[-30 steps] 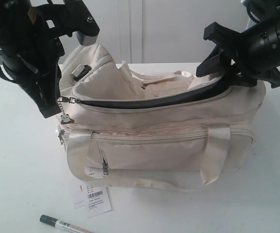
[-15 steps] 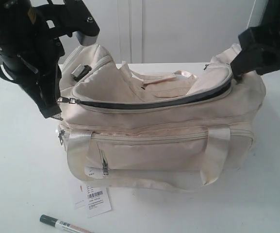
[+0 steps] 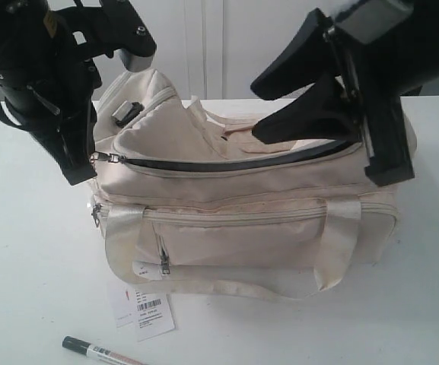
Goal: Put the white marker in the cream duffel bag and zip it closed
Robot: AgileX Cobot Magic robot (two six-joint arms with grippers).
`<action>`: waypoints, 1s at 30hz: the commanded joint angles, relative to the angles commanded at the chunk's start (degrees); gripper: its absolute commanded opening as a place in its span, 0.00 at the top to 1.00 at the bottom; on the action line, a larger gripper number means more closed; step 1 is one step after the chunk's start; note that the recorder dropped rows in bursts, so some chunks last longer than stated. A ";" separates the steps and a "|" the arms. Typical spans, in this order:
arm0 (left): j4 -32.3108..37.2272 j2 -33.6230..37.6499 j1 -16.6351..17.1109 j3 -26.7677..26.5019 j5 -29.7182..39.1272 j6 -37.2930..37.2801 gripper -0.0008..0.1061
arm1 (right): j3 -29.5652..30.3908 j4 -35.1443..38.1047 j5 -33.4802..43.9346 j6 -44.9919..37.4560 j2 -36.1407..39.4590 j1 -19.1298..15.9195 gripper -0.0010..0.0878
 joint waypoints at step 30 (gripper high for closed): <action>0.00 0.00 0.00 0.00 0.53 0.31 0.99 | 0.00 -0.74 -16.14 -3.82 16.13 7.91 0.32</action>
